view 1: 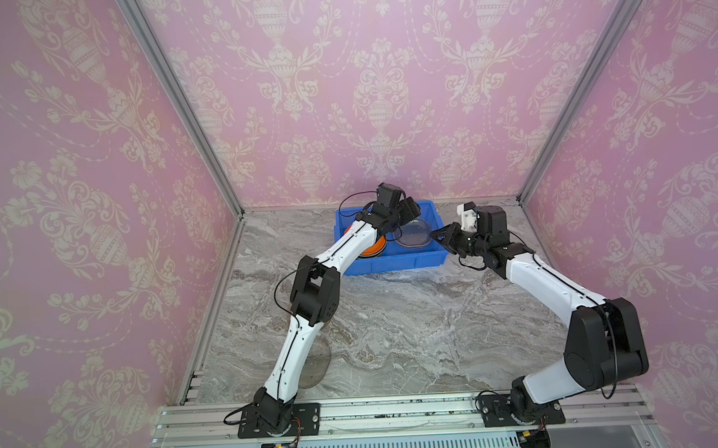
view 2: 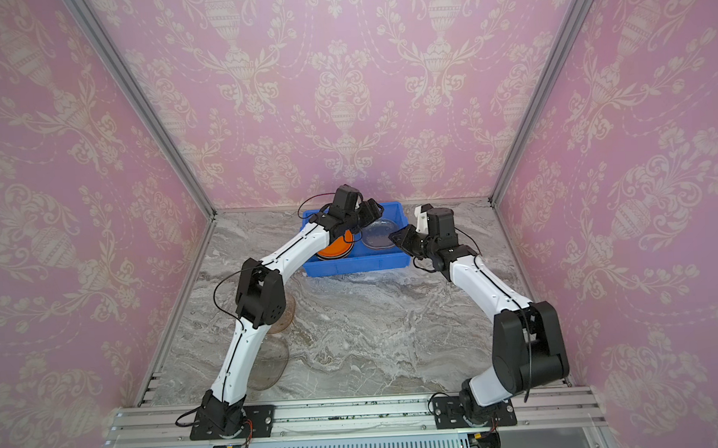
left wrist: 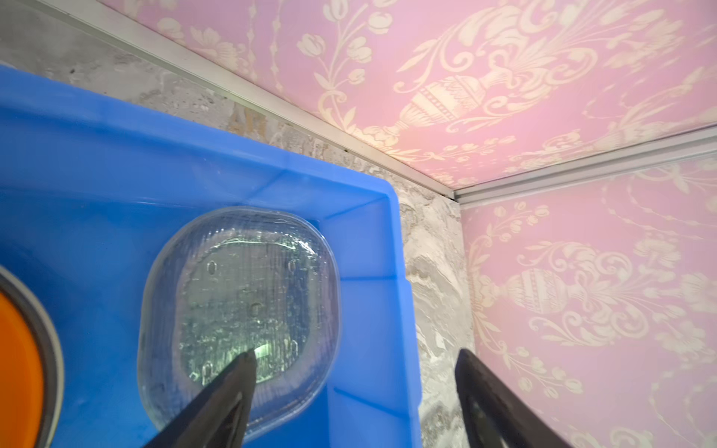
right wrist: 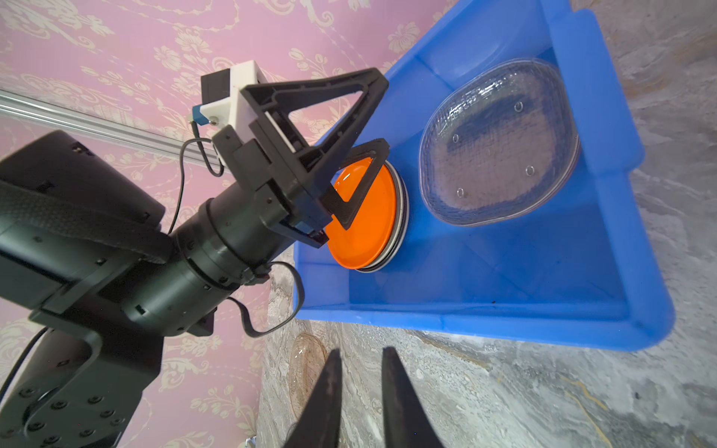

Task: Place the plates into the plastic bin on the countertop
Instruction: 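Lower the clear glass plate onto the glass dish and open the left gripper, then move the right gripper to the tinted glass plate while the left arm draws back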

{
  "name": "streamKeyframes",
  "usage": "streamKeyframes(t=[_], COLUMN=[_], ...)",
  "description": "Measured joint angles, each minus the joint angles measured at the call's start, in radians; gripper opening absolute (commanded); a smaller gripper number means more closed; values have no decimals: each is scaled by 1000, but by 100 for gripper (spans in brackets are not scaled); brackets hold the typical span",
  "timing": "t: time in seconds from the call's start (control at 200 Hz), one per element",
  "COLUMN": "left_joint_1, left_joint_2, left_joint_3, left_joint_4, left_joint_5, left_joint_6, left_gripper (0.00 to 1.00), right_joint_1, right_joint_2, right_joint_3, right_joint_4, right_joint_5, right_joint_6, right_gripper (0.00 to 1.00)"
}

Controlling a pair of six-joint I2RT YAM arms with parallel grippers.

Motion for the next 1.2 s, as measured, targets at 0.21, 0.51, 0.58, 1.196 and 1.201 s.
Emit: streamKeyframes(t=[0.21,0.51,0.58,1.196,1.201], left_joint_1=[8,122,145,652,654], left_joint_2=[-345,-966,-1083,-1463,-1463], left_joint_3=[-373,-926,-1006,-1611,-1614], left_joint_4=[81,111,74,-100,-99], left_joint_5=[47,49,44,312,314], left_joint_6=[118,296,306,222,221], left_gripper=[88,91,91,83,83], right_joint_1=[76,364,420,615,615], right_joint_2=[-61,-34,-5,558,562], right_joint_3=[3,28,47,491,493], right_joint_4=[-28,-155,-180,-398,-399], right_joint_5=[-4,-45,-43,-67,-68], right_joint_6=[-87,-204,-220,-224,-225], right_gripper=[34,43,44,32,32])
